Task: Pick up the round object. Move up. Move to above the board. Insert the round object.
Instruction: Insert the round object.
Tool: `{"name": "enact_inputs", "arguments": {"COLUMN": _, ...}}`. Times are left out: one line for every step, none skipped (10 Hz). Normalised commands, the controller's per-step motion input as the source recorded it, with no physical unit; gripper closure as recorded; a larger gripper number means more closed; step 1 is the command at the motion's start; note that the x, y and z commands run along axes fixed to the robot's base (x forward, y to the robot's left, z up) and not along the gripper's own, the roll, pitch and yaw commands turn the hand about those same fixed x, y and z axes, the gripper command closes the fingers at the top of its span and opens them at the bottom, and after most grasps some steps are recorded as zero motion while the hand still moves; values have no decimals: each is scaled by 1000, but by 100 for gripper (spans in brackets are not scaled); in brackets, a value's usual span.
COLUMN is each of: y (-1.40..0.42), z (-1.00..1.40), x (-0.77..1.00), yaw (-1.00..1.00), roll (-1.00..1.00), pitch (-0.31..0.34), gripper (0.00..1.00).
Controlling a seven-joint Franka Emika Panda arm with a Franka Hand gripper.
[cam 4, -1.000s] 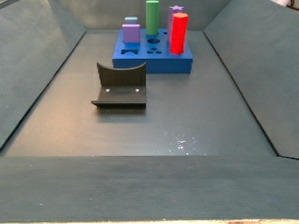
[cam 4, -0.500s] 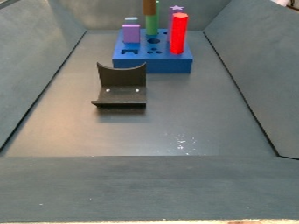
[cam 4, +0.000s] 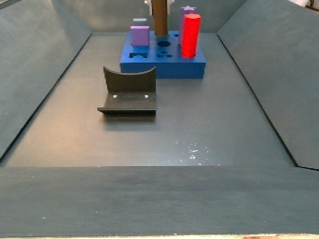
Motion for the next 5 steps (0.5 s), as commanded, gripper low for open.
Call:
{"name": "enact_inputs", "arguments": {"y": 0, "z": -766, "x": 0, "yaw": -11, "roll": 0, "pitch": 0, "gripper": 100}}
{"name": "enact_inputs", "arguments": {"y": 0, "z": -411, "x": 0, "yaw": 0, "roll": 0, "pitch": 0, "gripper": 100}}
{"name": "enact_inputs", "arguments": {"y": 0, "z": -229, "x": 0, "yaw": 0, "roll": 0, "pitch": 0, "gripper": 100}}
{"name": "enact_inputs", "arguments": {"y": 0, "z": -240, "x": -23, "yaw": 0, "roll": 0, "pitch": 0, "gripper": 100}}
{"name": "enact_inputs", "arguments": {"y": 0, "z": -317, "x": -103, "yaw": 0, "roll": 20, "pitch": 0, "gripper": 100}}
